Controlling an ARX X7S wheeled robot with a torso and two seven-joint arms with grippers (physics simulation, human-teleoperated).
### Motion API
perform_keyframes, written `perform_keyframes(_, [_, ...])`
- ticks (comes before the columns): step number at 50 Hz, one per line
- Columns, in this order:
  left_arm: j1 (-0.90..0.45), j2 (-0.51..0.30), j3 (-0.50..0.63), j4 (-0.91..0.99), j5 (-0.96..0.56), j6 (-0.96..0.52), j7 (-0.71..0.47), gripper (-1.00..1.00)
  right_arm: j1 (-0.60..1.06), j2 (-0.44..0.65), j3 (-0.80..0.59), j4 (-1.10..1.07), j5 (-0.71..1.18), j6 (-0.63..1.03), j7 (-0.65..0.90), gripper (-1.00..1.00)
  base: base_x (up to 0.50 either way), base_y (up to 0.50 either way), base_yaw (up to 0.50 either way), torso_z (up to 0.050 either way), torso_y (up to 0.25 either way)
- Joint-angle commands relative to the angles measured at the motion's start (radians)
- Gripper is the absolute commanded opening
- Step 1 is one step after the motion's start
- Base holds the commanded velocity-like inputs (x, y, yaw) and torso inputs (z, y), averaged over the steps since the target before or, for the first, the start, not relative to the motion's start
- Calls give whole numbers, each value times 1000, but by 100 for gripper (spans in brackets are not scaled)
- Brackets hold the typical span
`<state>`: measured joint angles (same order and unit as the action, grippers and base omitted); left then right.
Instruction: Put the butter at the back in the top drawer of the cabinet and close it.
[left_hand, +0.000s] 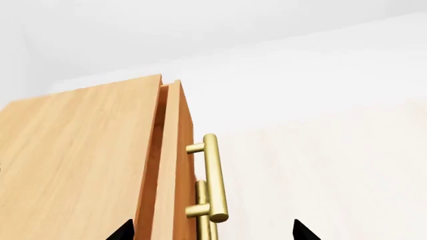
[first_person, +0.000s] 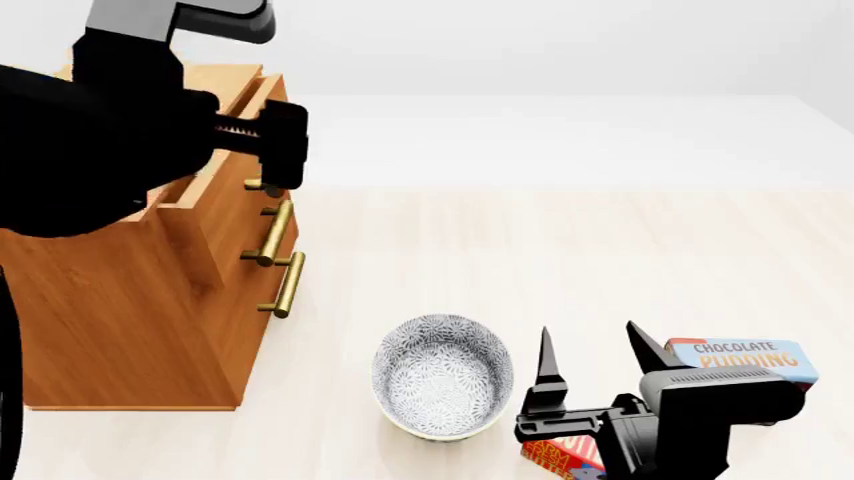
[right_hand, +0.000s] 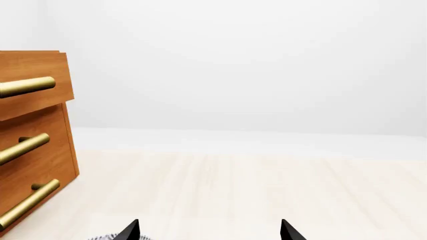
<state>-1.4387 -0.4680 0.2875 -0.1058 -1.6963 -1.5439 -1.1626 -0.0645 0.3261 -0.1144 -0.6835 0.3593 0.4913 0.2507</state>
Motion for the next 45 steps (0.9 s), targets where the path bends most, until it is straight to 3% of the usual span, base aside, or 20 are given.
perform_keyframes(1, [-198, 10, 186, -275, -6, -7, 46, 100, 0, 5, 3, -4, 9, 2, 3, 100, 0, 0, 0, 0, 0])
perform_keyframes(13, [-338, 41, 350, -497, 66, 1, 219, 100, 4, 9, -3, 0, 14, 4, 6, 100, 0, 0, 0, 0, 0])
perform_keyframes(23, [-407, 77, 432, -673, 22, -12, 303, 100, 5, 13, -4, 1, 20, 4, 7, 100, 0, 0, 0, 0, 0])
perform_keyframes(45, [-445, 107, 597, -812, 56, 30, 464, 100, 3, 22, -12, 1, 26, 1, 11, 100, 0, 0, 0, 0, 0])
